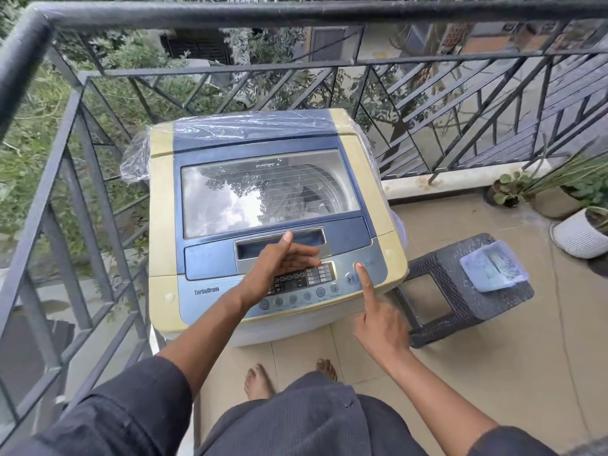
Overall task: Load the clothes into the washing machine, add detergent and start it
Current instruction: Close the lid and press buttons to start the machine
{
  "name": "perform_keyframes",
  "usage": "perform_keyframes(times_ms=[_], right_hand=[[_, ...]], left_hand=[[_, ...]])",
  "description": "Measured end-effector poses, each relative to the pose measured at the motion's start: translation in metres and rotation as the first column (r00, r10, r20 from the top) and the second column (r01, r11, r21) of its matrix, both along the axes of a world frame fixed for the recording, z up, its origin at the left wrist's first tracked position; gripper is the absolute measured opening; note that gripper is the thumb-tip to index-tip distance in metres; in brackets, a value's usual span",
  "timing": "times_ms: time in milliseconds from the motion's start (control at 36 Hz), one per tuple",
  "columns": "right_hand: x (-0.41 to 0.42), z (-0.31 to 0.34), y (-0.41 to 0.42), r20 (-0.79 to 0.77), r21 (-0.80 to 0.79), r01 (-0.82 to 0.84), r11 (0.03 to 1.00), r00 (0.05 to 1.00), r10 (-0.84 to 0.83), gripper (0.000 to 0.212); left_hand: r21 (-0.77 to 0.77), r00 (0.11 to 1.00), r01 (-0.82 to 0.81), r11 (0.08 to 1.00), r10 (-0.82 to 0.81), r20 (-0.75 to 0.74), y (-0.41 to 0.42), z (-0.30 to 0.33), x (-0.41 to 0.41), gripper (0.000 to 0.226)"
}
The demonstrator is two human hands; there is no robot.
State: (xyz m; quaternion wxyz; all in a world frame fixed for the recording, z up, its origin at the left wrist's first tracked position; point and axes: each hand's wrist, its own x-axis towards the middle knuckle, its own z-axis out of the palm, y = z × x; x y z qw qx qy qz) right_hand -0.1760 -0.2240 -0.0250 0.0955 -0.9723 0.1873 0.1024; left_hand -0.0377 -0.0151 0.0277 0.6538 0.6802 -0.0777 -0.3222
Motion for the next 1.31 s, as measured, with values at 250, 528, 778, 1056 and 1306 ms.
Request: perform_keyframes(times_ms=[250,528,778,1056,1306], right_hand=[[0.005,0.014,-0.005,-0.078,-0.121,-0.063,0.991,0.995,0.054,0.106],[0.002,0.024,0.015,-0.038,0.022,-0.047,0.999,0.998,0.047,0.090],[0.003,0.019,0.032,-0.009,0.238,-0.283,0.929,0.956,0.294,0.086],[0.004,0.015,0.046,0.015,0.260,-0.366,0.894,0.927,0.375,0.086],[0.003,0.011,0.052,0.019,0.250,-0.428,0.869,0.899,0.437,0.089]], left_hand=[[-0.009,1.000,0.002,1.000,-0.002,-0.005,0.000,-0.002,0.003,0.086],[-0.027,1.000,-0.006,1.000,0.006,0.000,0.001,-0.005,0.002,0.085],[-0.010,1.000,0.008,1.000,-0.008,0.001,0.000,-0.006,0.001,0.085],[-0.014,0.998,0.053,0.998,-0.053,0.027,0.000,-0.008,0.007,0.094],[0.005,0.997,0.075,0.997,-0.076,0.031,0.008,-0.007,0.012,0.090]])
